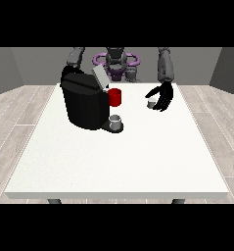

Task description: Insert the coffee pod into the coffee machine and close the lid

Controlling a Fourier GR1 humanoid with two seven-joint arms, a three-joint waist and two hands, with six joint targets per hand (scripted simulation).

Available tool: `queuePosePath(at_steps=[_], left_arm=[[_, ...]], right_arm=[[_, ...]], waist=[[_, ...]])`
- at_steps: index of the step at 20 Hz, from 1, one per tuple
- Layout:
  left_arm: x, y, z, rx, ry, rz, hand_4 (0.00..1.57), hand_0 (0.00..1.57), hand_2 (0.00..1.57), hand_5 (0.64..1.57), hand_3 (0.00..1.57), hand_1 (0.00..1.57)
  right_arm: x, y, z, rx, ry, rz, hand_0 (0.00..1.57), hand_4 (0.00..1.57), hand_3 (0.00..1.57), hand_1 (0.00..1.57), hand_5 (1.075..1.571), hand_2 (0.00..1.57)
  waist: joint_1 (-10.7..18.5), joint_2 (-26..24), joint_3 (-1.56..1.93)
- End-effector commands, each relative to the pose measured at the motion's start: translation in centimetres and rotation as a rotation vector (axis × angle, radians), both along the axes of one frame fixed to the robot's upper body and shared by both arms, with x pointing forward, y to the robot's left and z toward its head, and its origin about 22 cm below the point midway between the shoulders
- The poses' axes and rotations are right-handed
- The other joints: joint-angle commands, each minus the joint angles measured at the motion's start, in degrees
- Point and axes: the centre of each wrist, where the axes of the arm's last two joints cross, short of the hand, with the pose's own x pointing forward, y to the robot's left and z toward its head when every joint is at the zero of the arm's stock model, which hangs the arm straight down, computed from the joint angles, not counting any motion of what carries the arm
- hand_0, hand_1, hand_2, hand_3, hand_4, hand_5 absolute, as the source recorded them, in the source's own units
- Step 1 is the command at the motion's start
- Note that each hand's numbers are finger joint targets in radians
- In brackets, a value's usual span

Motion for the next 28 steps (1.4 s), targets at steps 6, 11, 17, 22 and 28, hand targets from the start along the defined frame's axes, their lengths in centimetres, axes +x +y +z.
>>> queuePosePath(at_steps=[6,11,17,22,28], left_arm=[[0.0,-0.1,-1.2,0.106,-0.058,0.029,0.38,0.84,0.97,1.571,0.75,0.84],[0.7,2.2,-0.1,0.198,-0.081,0.009,0.31,0.90,1.01,1.571,0.78,0.90],[0.5,1.0,-0.9,0.163,-0.086,-0.059,0.51,1.27,1.40,1.571,1.36,1.27],[3.4,-1.9,2.8,0.103,-0.156,-0.211,0.62,1.45,1.45,1.571,1.39,1.45],[6.1,-2.5,7.8,0.110,-0.154,-0.236,0.53,1.24,1.33,1.571,1.32,1.24]], right_arm=[[-0.2,0.2,0.2,0.030,0.029,-0.007,0.00,0.51,0.00,0.00,1.571,0.00],[0.9,1.2,2.3,0.030,-0.057,0.022,0.00,0.43,0.00,0.00,1.571,0.00],[-0.6,-1.0,-0.6,0.059,0.016,0.001,0.00,0.45,0.00,0.00,1.571,0.00],[0.6,-1.7,-0.9,0.050,0.072,-0.030,0.00,0.50,0.00,0.00,1.571,0.00],[0.5,1.4,-1.6,0.038,0.079,-0.018,0.00,0.44,0.00,0.00,1.571,0.00]], waist=[[-0.7,-1.5,0.01],[-2.5,2.7,-0.01],[-1.1,-0.3,0.01],[1.1,-2.4,0.03],[0.3,-5.4,0.02]])
